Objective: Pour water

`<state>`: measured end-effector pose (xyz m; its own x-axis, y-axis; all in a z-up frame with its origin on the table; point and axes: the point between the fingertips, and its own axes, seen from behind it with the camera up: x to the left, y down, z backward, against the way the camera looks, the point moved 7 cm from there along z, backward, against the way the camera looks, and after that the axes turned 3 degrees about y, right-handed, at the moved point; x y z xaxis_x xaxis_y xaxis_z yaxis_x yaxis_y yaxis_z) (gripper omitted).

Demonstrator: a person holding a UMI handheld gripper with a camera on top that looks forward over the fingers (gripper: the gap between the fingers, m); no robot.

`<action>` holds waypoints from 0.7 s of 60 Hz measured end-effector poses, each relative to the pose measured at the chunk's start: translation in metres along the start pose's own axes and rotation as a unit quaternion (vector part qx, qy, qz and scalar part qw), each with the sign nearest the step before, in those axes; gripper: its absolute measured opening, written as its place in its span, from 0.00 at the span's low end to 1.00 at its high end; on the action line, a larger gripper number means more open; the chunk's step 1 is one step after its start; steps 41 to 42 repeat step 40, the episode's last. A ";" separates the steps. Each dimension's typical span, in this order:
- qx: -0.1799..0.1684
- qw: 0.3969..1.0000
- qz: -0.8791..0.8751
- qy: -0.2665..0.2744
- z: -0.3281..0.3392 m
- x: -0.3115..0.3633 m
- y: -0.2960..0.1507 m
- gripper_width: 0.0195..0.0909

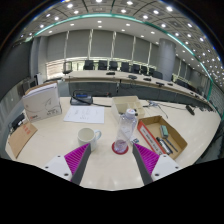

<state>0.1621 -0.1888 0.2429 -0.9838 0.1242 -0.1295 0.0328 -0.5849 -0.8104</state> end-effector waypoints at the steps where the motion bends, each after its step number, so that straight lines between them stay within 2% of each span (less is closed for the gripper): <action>1: 0.002 1.000 0.002 0.004 0.009 0.004 0.001 0.93; 18: 0.012 1.000 -0.004 0.001 0.130 0.078 0.030 0.93; 42: -0.005 1.000 0.016 0.004 0.181 0.112 0.038 0.93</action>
